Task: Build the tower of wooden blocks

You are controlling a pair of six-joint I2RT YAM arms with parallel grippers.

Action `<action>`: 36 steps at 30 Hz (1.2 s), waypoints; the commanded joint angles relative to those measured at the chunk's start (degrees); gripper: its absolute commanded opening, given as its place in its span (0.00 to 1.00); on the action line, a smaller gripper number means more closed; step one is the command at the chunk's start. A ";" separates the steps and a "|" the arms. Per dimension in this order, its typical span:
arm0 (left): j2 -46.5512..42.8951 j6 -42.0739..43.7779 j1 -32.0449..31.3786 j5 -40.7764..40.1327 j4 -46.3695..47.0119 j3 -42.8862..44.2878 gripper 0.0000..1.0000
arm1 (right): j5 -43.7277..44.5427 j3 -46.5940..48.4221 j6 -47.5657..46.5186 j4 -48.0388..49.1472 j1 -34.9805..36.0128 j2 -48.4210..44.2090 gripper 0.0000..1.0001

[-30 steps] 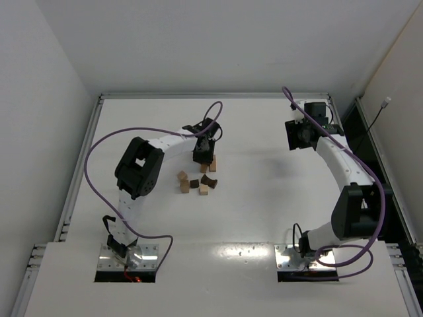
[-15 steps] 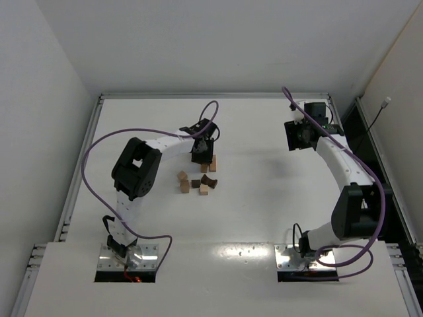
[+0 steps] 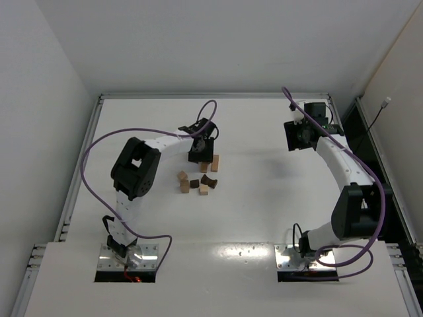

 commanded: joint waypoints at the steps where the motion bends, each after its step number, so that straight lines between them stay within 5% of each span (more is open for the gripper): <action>1: -2.75 0.03 1.09 -1.08 -2.91 0.49 0.45 | -1.81 -0.16 0.55 0.90 0.32 -1.21 0.52; 10: -12.16 0.56 1.09 0.94 -2.39 0.49 0.47 | -3.05 -0.70 0.55 1.43 1.46 -1.21 0.52; 19: -14.71 0.03 0.04 2.52 -1.33 -4.43 0.96 | -4.10 0.01 0.02 0.81 3.13 -0.15 0.55; 36: -3.91 -0.58 -2.16 1.55 -1.85 0.21 1.00 | -3.49 -1.05 -0.51 0.28 3.66 0.37 0.56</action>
